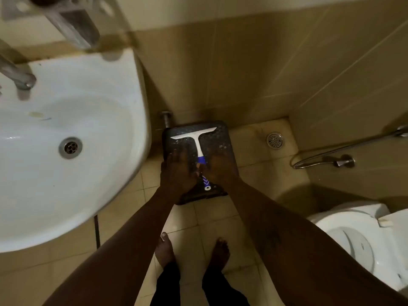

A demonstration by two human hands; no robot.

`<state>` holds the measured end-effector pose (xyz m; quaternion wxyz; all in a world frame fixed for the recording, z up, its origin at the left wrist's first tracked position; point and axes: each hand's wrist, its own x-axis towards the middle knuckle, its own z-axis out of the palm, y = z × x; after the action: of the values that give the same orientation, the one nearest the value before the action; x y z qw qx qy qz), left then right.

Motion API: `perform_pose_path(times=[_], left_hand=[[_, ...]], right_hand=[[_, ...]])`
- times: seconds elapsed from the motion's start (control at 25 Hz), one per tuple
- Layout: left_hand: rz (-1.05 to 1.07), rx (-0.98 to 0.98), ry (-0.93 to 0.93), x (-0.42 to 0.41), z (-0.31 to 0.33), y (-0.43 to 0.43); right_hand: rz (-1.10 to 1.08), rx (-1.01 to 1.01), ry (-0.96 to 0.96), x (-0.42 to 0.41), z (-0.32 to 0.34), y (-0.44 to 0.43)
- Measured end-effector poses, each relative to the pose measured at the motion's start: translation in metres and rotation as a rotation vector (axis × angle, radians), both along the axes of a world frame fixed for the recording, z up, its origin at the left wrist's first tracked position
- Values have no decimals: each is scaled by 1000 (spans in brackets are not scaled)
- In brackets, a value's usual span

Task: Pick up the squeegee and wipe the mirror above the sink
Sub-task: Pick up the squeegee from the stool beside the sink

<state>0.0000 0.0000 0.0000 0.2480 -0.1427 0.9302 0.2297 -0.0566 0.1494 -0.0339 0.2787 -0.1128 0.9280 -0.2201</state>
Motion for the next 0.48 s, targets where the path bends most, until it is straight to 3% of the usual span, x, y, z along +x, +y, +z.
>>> perform_pose_path(times=[0.28, 0.48], left_hand=[[20, -9, -76, -5, -56, -7], [2, -13, -114, -3, -56, -10]], right_hand=[[-188, 20, -71, 4, -60, -33], [-189, 10, -54, -2, -65, -41]])
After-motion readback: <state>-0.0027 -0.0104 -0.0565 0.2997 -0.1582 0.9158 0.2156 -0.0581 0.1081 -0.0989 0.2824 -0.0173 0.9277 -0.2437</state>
